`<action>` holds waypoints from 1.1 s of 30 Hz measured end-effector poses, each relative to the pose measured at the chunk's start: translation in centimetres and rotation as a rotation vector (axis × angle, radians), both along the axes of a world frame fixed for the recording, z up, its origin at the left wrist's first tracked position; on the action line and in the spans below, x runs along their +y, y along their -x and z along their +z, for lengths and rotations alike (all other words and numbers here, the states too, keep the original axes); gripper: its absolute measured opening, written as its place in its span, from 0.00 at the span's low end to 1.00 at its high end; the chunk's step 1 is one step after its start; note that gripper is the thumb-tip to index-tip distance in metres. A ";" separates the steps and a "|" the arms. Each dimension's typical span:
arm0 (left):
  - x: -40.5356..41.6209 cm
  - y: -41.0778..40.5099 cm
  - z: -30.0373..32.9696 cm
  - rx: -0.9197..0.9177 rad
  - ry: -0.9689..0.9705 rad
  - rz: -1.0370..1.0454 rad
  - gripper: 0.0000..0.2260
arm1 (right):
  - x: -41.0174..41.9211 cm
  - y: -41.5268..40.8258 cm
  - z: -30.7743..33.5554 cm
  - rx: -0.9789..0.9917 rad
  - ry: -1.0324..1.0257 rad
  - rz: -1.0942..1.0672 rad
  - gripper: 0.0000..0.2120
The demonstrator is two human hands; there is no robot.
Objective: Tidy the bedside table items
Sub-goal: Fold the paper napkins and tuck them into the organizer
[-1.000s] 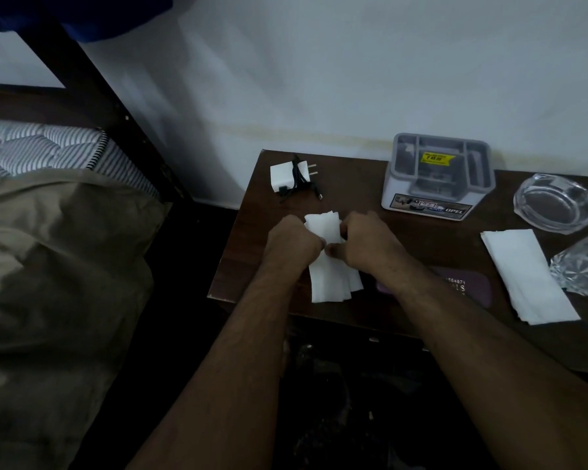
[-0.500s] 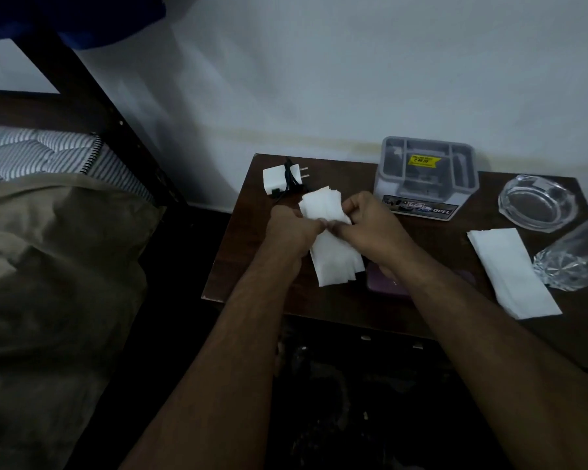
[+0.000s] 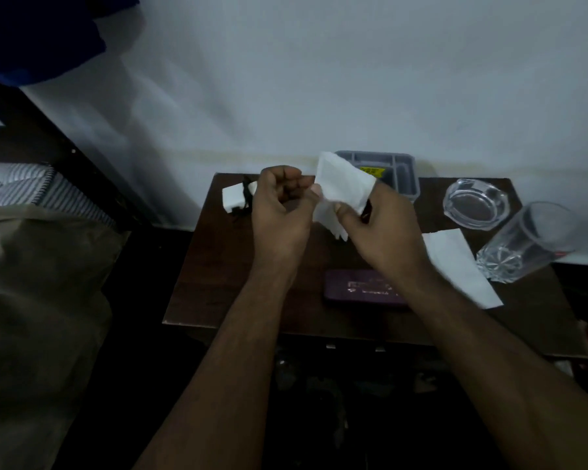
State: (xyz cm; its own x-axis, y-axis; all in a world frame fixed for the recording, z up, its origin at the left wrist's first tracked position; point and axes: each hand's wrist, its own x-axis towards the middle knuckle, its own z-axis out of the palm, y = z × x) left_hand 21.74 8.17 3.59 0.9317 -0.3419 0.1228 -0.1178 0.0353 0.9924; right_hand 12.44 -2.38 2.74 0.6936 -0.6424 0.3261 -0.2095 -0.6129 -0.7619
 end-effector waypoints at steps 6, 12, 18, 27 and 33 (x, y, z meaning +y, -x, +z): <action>-4.2 1.2 -0.7 -0.221 -0.062 -0.080 0.07 | -3.6 1.6 1.1 -0.310 0.006 -0.289 0.12; -6.4 2.0 -1.6 -0.493 -0.329 -0.167 0.09 | -6.2 1.6 0.6 -0.409 -0.041 -0.552 0.12; -7.8 2.1 -2.1 -0.580 -0.762 -0.198 0.11 | -7.6 0.3 0.4 -0.430 -0.148 -0.659 0.16; -8.6 1.6 -2.3 -0.632 -0.876 -0.203 0.09 | -6.6 -1.9 -0.1 -0.217 -0.060 -0.534 0.10; -8.8 1.2 -2.4 -0.622 -0.895 -0.202 0.09 | -6.9 -1.8 0.1 -0.277 -0.172 -0.551 0.11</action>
